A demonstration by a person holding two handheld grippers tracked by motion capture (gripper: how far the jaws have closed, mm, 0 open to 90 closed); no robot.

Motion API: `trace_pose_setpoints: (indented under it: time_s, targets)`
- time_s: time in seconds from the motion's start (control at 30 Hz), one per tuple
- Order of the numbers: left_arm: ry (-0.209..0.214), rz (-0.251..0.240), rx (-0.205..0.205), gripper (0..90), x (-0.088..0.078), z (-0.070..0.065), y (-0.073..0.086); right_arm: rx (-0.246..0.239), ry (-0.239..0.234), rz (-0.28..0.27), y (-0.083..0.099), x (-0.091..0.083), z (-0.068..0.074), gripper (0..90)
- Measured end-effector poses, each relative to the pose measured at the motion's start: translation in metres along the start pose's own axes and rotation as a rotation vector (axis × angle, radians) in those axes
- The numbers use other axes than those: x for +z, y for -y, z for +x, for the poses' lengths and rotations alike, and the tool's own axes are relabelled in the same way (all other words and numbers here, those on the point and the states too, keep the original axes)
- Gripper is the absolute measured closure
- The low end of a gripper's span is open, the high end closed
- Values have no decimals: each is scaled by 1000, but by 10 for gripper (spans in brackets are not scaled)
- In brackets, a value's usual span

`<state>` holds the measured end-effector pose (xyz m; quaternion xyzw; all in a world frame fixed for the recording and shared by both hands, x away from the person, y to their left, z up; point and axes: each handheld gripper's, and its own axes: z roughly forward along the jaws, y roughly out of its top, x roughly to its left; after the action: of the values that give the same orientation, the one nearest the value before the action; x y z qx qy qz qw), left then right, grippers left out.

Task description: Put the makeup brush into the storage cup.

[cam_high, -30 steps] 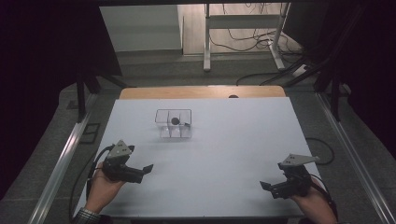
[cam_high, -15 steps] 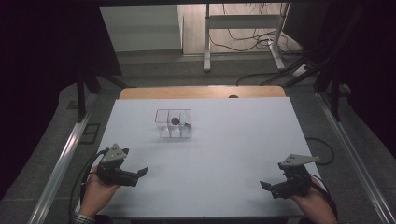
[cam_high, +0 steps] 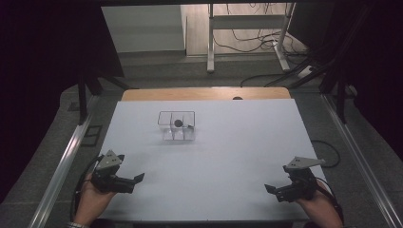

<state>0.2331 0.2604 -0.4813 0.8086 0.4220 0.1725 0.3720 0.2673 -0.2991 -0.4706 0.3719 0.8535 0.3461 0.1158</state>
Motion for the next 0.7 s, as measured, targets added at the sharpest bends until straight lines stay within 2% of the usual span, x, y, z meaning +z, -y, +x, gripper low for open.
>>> trace_pose_setpoints:
  time_s: [0.4,0.7]
  targets:
    - [-19,5,-9,0,-6,2,9,5,1,2,0,0,0,0]
    - [-31,-4,-35,0,-14,6,18,7,1,-5,0,0,0,0]
